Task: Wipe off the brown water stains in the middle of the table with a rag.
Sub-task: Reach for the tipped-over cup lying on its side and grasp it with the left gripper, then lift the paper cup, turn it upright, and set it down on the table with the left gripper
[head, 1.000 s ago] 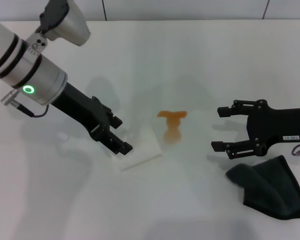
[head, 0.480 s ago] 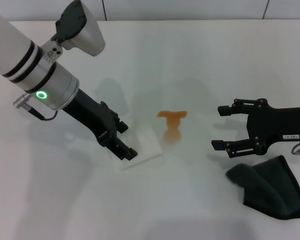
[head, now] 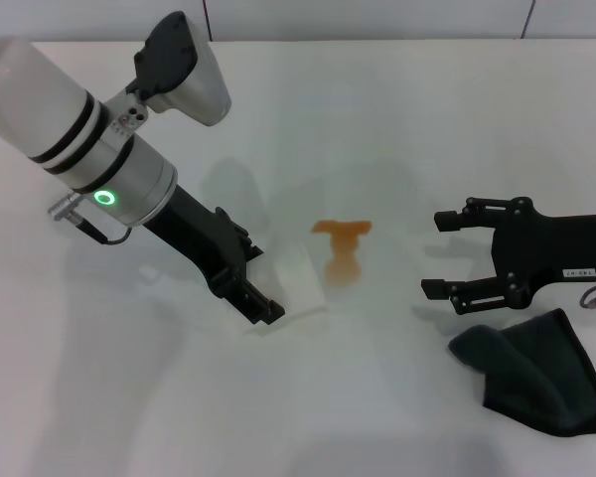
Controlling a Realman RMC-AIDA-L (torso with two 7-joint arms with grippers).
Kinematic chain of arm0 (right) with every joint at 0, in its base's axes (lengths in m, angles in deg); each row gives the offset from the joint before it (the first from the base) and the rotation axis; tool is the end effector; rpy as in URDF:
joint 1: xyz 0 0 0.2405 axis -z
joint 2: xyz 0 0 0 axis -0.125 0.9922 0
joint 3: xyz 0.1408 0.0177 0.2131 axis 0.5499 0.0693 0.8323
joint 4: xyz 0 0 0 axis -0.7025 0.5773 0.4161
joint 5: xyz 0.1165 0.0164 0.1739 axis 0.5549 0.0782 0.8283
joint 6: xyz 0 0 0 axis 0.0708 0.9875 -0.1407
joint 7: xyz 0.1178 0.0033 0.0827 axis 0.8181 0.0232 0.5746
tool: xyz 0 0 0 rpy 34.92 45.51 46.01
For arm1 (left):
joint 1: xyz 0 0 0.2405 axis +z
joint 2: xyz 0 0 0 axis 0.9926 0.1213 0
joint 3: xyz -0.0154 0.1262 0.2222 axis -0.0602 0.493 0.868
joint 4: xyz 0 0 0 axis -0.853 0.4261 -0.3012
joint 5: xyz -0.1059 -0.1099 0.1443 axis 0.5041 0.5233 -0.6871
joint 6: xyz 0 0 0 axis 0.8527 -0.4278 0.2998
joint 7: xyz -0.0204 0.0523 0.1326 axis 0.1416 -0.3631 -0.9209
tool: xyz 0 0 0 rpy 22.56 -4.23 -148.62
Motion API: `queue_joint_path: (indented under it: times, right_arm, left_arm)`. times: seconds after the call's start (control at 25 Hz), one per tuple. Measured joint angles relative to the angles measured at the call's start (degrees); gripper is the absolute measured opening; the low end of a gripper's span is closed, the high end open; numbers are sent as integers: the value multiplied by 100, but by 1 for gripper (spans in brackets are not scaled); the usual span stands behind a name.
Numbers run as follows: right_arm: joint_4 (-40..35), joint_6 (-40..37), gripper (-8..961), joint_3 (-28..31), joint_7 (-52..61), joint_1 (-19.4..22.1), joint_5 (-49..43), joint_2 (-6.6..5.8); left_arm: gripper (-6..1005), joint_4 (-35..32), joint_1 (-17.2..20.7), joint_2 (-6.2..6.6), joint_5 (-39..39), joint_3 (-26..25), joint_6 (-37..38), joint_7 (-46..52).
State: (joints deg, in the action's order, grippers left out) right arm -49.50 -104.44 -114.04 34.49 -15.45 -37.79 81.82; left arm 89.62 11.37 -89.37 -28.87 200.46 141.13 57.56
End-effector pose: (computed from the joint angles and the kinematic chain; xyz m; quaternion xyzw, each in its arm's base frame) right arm 0.2521 0.3206 0.0004 -0.9722 0.0798 0.1790 0.1283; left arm -0.1868 0.3860 -0.0557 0.9795 0.1620 -0.1143 0.0353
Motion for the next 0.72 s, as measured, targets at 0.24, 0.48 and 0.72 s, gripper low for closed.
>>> queue_joint_path:
  times: [0.24, 0.48, 0.72]
  right_arm:
    - [0, 0, 858, 0, 0, 6, 0, 0]
    - [0, -3, 858, 0, 0, 8, 0, 0]
    - [0, -32, 858, 0, 0, 13, 0, 0]
  left_arm:
    - [833, -8, 8, -3, -7, 0, -46, 27]
    - [830, -8, 12, -4, 10, 0, -107, 81]
    - [775, 0, 8, -3, 6, 0, -129, 155]
